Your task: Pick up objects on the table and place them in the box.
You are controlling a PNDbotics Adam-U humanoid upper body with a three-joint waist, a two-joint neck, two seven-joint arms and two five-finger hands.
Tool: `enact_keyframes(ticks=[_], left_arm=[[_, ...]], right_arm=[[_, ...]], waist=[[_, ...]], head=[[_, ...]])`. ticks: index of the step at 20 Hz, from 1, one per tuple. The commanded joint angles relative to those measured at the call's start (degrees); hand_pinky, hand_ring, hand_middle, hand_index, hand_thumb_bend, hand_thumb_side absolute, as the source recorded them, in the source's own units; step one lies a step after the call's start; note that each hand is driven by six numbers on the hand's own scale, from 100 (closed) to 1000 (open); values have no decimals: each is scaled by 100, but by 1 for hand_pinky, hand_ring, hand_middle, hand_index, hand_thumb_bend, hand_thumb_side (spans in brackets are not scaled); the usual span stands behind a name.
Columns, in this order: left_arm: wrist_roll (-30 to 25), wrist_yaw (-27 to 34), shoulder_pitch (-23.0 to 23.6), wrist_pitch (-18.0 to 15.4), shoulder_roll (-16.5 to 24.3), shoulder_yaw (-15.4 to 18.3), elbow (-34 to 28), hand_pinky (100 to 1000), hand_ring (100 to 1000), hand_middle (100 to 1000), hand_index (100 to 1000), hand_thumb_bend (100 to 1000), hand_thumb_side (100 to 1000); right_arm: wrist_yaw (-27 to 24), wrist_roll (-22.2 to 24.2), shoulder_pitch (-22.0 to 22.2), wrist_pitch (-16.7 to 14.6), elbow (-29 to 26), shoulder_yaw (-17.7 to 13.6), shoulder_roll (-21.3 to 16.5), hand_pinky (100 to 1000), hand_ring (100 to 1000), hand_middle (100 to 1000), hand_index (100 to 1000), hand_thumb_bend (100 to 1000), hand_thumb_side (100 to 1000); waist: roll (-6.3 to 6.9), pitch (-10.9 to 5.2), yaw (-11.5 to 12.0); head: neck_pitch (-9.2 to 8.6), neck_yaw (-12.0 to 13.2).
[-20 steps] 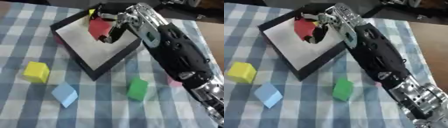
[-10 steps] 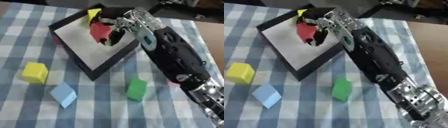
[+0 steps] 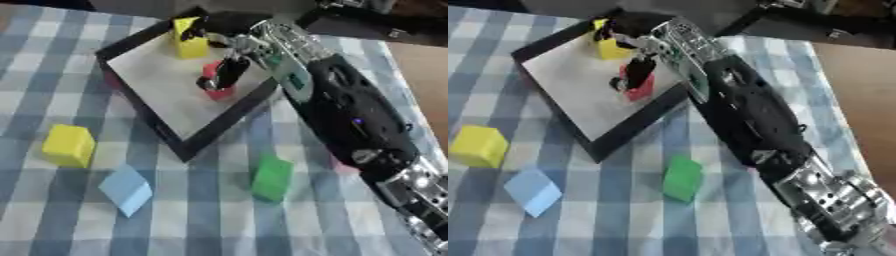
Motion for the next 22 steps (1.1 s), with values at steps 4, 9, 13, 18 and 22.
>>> enact_keyframes(ticks=[4, 9, 13, 18, 22], left_arm=[[21, -5, 26, -21, 100, 57, -61, 747, 723, 819, 845, 410, 717], [91, -25, 133, -41, 181, 130, -50, 746, 724, 819, 845, 409, 716], [131, -26, 209, -51, 233, 164, -41, 746, 724, 819, 845, 408, 717], [143, -39, 240, -54, 270, 170, -37, 746, 725, 820, 845, 405, 719], [133, -43, 250, -49, 290, 159, -32, 746, 727, 820, 845, 404, 721]], right_arm=[[-592, -338, -170, 369, -854, -193, -622, 901, 860, 824, 896, 216, 293], [-1696, -293, 75, 837, -1901, -264, -1564, 891, 838, 793, 879, 148, 378], [-2503, -167, 452, 1182, -2582, -363, -2305, 886, 837, 789, 882, 135, 402], [-3168, 3, 1140, 1457, -3688, -385, -3075, 888, 841, 796, 882, 150, 431], [-3325, 119, 1905, 1651, -4551, -469, -3671, 889, 848, 809, 885, 163, 451]], waist=[[42, -273, -73], [9, -344, -205], [-1, -384, -309], [-7, -390, -374], [-2, -380, -371]], head=[[60, 104], [103, 239], [144, 305], [155, 370], [136, 400]])
